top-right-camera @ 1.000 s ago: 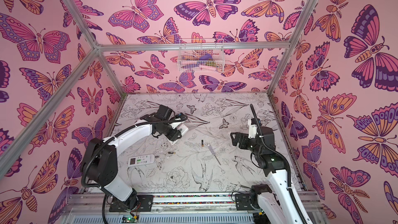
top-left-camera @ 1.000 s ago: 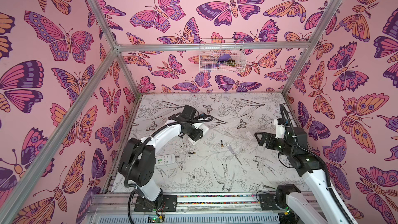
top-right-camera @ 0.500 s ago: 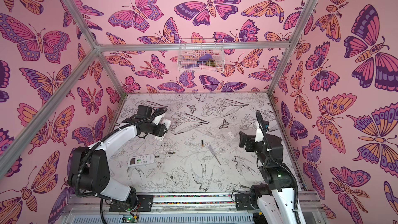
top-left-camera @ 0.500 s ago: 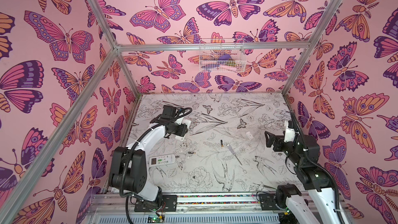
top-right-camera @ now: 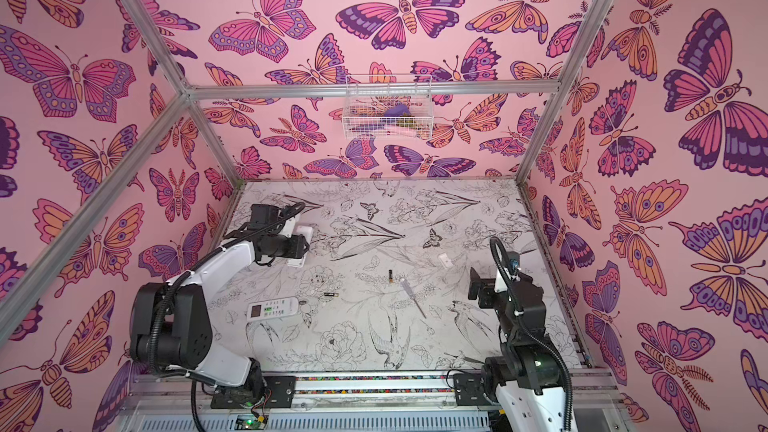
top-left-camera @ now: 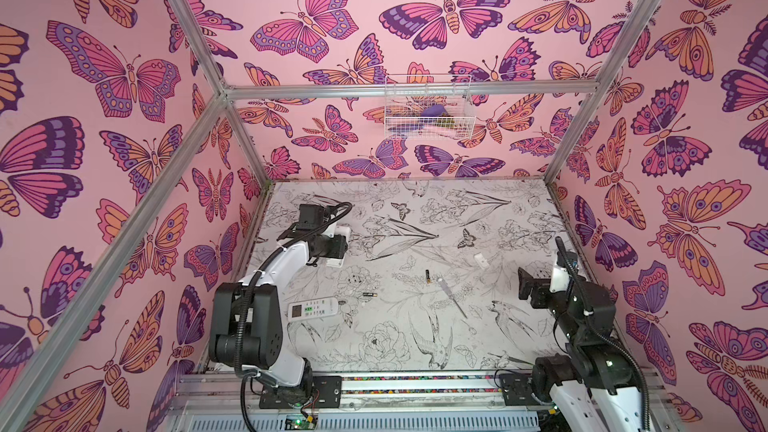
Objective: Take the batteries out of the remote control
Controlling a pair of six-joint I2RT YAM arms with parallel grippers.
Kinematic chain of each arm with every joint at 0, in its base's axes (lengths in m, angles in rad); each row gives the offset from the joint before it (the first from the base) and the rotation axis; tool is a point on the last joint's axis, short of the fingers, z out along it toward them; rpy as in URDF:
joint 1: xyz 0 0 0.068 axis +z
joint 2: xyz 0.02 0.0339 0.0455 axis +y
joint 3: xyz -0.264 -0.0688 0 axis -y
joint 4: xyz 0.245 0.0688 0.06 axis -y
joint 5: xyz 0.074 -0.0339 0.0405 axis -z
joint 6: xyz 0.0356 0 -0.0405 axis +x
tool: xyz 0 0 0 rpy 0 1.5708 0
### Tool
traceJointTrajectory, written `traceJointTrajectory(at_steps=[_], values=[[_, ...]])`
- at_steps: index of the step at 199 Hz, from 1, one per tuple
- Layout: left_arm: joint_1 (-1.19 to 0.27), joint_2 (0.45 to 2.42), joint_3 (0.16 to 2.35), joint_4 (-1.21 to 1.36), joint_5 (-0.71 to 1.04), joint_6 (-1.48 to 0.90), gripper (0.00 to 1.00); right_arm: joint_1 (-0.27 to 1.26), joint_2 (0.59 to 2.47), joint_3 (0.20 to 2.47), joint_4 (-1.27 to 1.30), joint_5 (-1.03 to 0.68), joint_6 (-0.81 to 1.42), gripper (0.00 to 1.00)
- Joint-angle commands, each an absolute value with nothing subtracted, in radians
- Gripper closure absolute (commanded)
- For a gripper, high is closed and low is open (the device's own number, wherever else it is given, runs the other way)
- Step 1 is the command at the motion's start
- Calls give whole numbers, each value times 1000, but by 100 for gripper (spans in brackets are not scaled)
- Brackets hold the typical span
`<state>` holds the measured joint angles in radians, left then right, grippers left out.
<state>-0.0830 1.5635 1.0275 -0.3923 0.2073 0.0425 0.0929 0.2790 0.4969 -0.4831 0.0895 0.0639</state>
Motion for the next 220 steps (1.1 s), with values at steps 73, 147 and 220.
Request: traceJointTrajectory(at_steps=[73,147,220], values=[[-46,1710,1087,-418,153,46,48,90,245,445,-442,75,26,1],[-44,1807,1103,-439,133,64,46,89,245,445,-443,58,26,1],[-44,1834,1118,-455,115,66,31,89,237,440,-438,50,27,1]])
